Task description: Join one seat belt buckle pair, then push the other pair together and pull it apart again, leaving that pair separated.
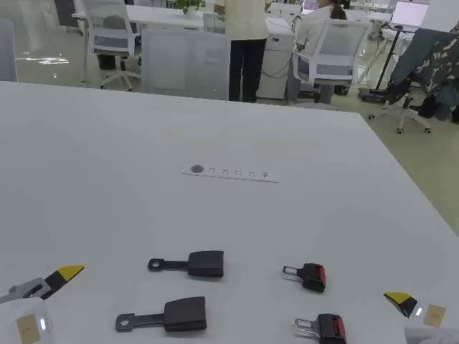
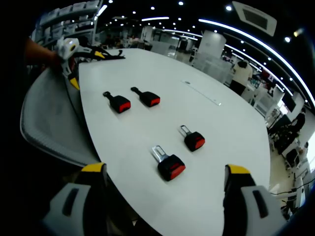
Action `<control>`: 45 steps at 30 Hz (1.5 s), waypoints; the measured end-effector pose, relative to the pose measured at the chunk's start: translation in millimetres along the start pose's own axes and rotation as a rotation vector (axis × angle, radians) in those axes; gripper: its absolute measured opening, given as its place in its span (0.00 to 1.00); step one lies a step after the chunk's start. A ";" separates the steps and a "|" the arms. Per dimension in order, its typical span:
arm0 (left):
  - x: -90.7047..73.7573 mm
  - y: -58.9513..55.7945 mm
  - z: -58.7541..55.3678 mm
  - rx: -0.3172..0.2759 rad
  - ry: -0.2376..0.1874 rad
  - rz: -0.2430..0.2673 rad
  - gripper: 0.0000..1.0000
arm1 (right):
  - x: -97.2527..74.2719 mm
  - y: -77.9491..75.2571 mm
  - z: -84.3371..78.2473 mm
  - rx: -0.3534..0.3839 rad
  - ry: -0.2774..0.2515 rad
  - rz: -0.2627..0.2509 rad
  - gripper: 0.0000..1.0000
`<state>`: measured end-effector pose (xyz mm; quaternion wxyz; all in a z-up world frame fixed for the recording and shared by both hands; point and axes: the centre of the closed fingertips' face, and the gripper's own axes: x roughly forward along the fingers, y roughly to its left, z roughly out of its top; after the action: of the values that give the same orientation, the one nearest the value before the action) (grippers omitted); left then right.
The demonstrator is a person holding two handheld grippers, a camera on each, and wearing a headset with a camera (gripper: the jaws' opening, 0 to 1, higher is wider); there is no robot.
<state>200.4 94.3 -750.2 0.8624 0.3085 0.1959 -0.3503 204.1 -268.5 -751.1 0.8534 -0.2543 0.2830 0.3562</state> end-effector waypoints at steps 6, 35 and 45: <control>-1.0 3.1 1.9 -0.005 -0.005 0.010 1.00 | 0.1 -0.7 4.3 0.047 -0.023 0.011 1.00; -1.8 0.8 2.3 -0.058 -0.011 -0.035 1.00 | 1.0 1.6 5.0 0.104 -0.039 -0.012 0.98; -2.8 -1.7 -7.9 -0.058 0.031 -0.078 1.00 | -5.2 2.7 8.7 0.069 -0.054 -0.006 0.93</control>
<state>196.3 99.9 -755.2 0.8534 0.2809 0.2315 -0.3731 201.7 -263.7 -742.0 0.8701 -0.2158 0.2714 0.3502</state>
